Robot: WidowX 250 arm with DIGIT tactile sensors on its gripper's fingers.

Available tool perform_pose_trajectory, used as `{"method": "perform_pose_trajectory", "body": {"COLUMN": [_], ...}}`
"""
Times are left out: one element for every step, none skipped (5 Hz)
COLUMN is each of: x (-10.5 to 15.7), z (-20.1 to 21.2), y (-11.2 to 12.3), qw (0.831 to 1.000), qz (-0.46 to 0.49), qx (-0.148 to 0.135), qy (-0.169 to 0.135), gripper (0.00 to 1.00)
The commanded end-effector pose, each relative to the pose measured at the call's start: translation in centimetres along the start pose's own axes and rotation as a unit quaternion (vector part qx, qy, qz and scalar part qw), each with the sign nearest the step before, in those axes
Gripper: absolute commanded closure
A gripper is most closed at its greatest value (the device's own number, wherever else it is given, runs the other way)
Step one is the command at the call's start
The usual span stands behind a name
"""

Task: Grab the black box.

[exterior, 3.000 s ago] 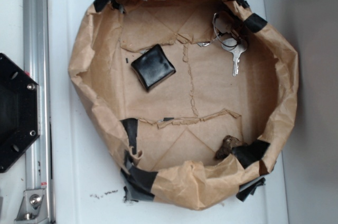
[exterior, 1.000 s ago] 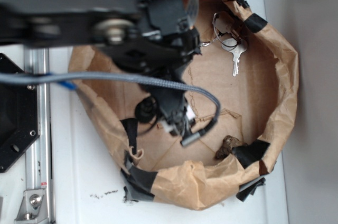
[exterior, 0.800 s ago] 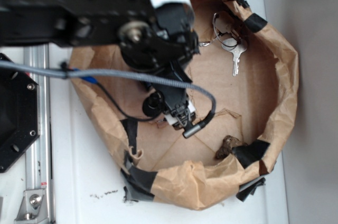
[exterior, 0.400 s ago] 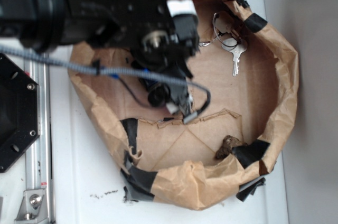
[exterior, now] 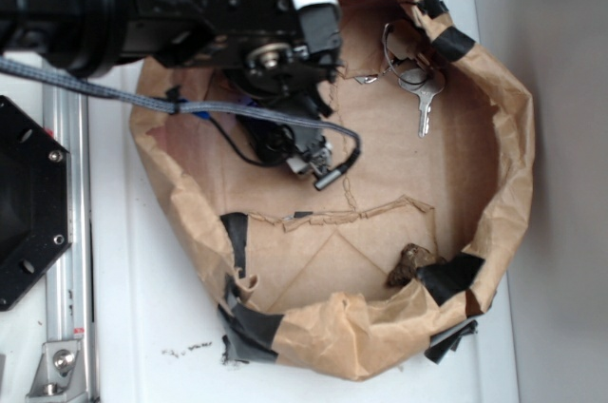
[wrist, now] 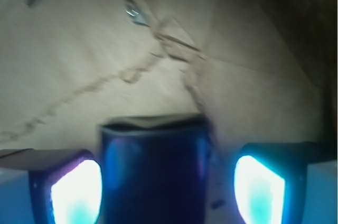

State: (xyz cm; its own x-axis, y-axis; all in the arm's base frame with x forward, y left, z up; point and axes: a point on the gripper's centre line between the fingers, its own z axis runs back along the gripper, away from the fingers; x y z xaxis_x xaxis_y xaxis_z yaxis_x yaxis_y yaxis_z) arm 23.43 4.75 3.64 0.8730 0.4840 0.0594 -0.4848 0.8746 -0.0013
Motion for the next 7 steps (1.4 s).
{"method": "perform_pose_trajectory", "body": {"x": [-0.4,-0.3,0.1,0.3,-0.6,-1.9,-2.7], "z": [1.8,0.6,-1.1,-1.2,-1.5,-1.6,-1.6], "y": [2.5,2.2,1.7,-0.4,-2.9,-4.2,-4.1], "qw": [0.999,0.999,0.999,0.999,0.999,0.999,0.999], "qz": [0.008,0.002,0.011,0.009,-0.013,-0.029,-0.033], "qx": [0.011,0.028,0.048,0.039,0.041,0.028,0.010], "qy": [-0.045,-0.039,-0.020,-0.005,0.004,0.010,0.014], "gripper": [0.00,0.00,0.00,0.00,0.00,0.00,0.00]}}
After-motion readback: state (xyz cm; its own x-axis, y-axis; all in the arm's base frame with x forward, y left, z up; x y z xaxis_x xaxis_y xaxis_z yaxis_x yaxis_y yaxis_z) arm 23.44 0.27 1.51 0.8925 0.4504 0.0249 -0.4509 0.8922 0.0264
